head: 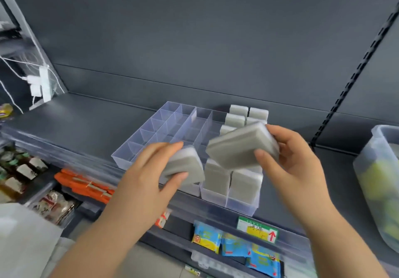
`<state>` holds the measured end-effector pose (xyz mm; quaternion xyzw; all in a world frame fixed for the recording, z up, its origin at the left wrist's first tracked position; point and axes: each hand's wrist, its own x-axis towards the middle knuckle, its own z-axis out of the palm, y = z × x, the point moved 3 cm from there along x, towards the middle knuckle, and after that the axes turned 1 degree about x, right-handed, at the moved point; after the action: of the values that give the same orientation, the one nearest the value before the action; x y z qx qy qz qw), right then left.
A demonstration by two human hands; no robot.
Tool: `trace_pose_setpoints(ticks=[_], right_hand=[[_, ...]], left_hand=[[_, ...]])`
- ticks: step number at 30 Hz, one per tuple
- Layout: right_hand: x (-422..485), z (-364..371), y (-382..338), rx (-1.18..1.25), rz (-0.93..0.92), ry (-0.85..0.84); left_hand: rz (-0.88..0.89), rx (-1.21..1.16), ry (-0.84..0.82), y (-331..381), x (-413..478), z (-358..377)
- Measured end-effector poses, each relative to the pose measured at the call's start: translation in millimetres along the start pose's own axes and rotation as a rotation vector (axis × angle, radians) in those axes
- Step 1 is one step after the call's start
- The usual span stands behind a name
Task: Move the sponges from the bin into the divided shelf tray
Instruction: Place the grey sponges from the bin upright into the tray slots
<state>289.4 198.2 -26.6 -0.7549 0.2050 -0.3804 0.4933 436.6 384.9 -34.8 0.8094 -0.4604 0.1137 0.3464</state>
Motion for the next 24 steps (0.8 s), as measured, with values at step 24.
trace_pose_setpoints(ticks=[24], right_hand=[[223.2, 114.0, 62.4, -0.838, 0.207, -0.129]], left_hand=[[0.144, -0.302, -0.182, -171.1, 210.0, 26.7]])
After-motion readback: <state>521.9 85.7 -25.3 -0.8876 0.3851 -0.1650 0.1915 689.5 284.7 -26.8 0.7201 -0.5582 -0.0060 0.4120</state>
